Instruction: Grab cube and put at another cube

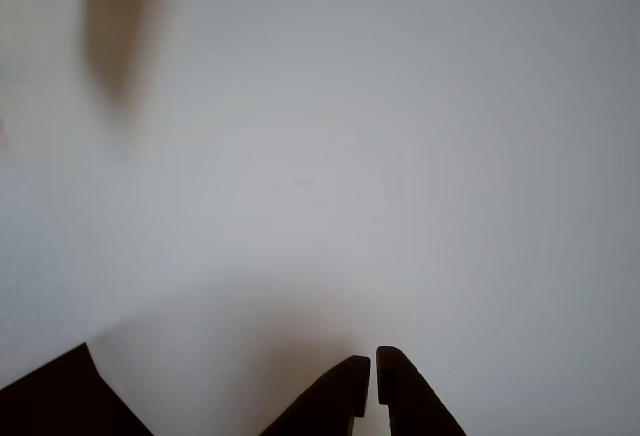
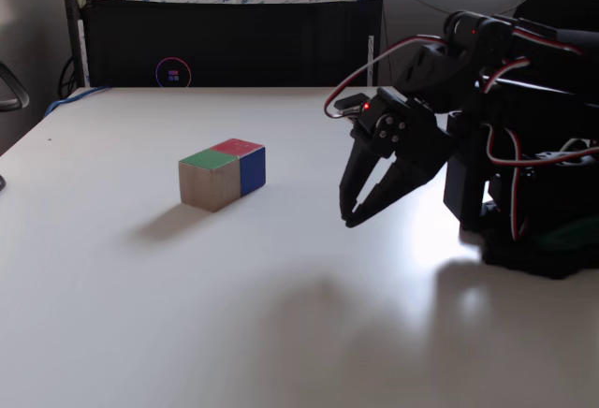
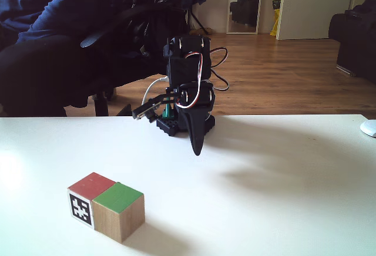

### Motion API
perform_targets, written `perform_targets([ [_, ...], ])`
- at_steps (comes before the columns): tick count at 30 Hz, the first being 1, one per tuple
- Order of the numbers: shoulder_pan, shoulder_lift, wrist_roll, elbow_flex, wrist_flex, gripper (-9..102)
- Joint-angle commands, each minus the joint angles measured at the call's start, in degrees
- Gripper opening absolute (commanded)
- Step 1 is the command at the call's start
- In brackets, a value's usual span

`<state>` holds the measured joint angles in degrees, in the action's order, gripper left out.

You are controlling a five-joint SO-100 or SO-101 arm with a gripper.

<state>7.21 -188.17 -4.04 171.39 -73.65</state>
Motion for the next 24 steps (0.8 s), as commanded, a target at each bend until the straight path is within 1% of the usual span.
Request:
perform_targets([
  [1,-0.1,-0.2,-1.1,-1.3,-0.2,0],
  [24,1.0,-0.2,0.3,-1.3,-0.2,0],
])
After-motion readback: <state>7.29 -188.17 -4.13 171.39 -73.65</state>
